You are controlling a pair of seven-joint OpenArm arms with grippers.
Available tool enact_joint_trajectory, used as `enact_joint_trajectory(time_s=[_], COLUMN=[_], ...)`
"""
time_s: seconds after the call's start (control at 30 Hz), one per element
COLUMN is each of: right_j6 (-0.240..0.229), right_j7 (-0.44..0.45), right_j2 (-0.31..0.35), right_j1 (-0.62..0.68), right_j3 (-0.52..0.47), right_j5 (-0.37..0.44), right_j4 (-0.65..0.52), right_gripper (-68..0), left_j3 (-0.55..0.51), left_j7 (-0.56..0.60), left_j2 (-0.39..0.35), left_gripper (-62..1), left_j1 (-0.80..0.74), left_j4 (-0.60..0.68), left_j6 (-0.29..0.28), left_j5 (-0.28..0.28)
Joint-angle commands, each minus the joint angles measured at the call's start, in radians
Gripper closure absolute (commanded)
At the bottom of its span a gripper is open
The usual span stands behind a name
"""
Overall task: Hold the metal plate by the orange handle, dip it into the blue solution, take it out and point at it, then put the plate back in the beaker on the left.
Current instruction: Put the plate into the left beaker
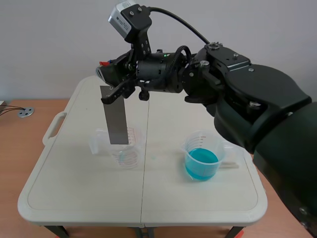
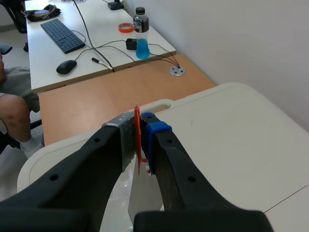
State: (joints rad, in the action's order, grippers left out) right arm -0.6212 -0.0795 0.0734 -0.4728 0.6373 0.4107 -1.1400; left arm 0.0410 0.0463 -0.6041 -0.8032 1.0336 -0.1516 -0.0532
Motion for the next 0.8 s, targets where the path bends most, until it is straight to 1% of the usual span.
enact_joint_trajectory(time_s=[0.0, 0.2, 0.37, 0.77], right_j6=[0.000, 0.000, 0.000, 0.000], right_j7=[0.019, 0.027, 0.036, 0.037], right_j2=[-0.019, -0.038, -0.047, -0.049], right_j1=[-0.028, -0.027, -0.025, -0.026], right_j3=[0.000, 0.038, 0.059, 0.059], right_j5=[0.012, 0.016, 0.019, 0.015], right_j4=[0.005, 0.084, 0.126, 0.134], right_gripper=[-1.3, -1.3, -1.3, -1.3], left_j3=[0.000, 0.000, 0.000, 0.000], left_j7=[0.006, 0.006, 0.006, 0.006], left_j2=[-0.006, -0.006, -0.006, -0.006], left_gripper=[-1.6, -1.6, -1.6, -1.6], left_j1=[-0.008, -0.008, -0.008, -0.008], left_j4=[0.005, 0.005, 0.005, 0.005], left_j6=[-0.001, -0.002, -0.002, -0.002], left_j5=[-0.005, -0.005, -0.005, -0.005])
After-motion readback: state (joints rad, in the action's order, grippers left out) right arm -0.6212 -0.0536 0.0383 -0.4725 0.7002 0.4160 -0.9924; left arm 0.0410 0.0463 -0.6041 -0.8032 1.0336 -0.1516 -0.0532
